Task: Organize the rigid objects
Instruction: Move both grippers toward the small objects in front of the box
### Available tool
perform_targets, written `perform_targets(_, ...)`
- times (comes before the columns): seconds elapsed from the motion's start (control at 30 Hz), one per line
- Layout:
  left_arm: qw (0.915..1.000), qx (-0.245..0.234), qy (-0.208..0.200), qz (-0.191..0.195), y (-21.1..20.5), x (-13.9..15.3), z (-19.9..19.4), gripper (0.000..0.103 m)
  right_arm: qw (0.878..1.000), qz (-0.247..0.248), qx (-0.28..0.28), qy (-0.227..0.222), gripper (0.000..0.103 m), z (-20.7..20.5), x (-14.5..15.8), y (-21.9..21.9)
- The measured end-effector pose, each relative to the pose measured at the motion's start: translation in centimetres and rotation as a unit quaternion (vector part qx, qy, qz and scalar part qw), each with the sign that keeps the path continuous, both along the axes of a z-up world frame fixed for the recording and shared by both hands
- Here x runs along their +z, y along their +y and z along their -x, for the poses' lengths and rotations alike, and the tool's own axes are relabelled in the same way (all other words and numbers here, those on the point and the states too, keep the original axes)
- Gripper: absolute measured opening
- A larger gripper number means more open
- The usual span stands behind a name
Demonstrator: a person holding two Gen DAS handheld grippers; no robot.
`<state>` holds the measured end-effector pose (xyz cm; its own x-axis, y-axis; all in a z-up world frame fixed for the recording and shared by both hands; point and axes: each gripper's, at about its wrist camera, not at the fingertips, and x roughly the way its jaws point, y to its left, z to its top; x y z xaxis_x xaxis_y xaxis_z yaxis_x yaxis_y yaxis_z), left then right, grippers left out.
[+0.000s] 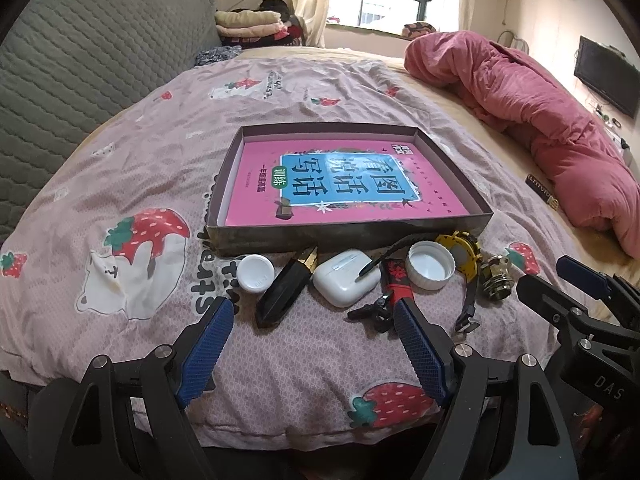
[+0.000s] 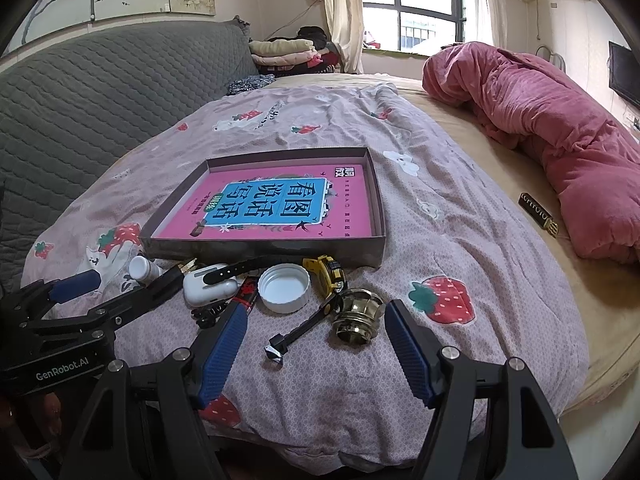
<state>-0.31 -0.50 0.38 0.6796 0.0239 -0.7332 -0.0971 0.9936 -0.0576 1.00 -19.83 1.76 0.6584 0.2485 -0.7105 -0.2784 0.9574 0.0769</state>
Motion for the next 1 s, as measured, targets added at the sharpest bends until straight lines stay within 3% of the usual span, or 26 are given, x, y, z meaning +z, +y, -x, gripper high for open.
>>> perform_targets(0.33,0.9999,-0.001,-0.014,0.003,0.0,0.1,-0.1,0.083,1.0,-0.001,0.001,-0.002,0.071,-0.1,0.1,0.0)
perform_targets(0.57,0.9998,0.0,0.016,0.011,0.1,-0.1,-0.3,0.083,1.0,0.0,0.0,-0.002,0.071,-0.1,0.1,-0.1)
perform_targets(1.0,0.9991,0.017,0.035,0.019,1.2,-0.8,-0.6,0.083,1.0,-0.002,-0.021,0.015,0.071,-0.9,-0.6,-1.6)
